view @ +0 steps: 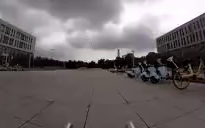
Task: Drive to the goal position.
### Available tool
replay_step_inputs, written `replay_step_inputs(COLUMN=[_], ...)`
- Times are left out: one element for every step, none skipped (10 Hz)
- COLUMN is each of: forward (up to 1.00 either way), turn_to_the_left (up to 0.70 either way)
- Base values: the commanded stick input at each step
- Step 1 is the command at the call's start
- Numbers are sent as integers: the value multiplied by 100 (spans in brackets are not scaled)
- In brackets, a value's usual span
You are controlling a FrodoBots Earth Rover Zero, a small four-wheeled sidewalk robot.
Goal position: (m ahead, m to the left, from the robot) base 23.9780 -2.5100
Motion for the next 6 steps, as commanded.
replay_step_inputs(forward=[50,50,50,50,50,50], turn_to_the_left=[1,1,1,1,1,1])
